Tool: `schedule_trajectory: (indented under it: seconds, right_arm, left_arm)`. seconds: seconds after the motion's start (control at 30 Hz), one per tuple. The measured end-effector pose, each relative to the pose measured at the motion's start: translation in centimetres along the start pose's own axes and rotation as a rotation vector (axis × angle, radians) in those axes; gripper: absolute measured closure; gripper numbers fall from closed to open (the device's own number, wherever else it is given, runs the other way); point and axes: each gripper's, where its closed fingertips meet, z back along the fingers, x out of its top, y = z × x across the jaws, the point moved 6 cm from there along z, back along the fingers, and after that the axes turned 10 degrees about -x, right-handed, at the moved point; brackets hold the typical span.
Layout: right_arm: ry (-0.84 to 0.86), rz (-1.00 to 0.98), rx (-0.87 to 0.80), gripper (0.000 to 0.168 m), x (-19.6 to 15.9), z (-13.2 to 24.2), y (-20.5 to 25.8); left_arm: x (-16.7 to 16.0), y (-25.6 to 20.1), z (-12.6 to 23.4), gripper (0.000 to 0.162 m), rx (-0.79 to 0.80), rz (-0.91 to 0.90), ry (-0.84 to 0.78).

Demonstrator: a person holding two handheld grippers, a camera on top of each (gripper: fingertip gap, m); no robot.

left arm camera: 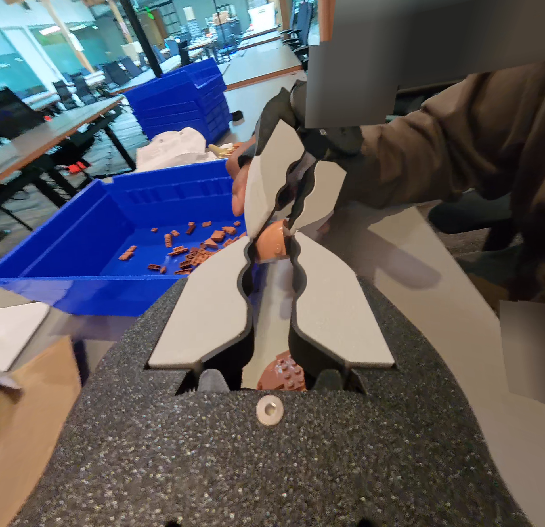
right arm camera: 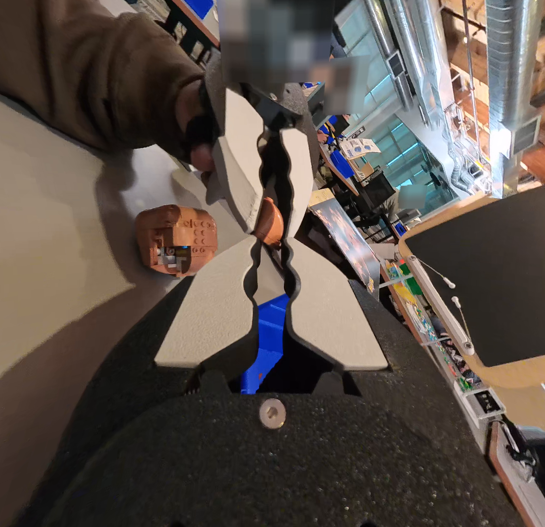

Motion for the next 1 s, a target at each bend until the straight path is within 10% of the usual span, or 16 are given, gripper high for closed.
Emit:
schedule_trajectory:
  seconds: [0.47,1.0]
  right_arm:
    - [0.006,-0.142,-0.110,0.160,0.5,0.1,-1.3]
    - [0.047,0.113,-0.194,0.161,0.8,-0.1,-0.5]
  left_arm:
    - [1.1,-0.2,-0.1,0.140,0.255,-0.269,-0.048]
    - [0.8,0.6,0.3,0.140,0.049,0.071,-0.158]
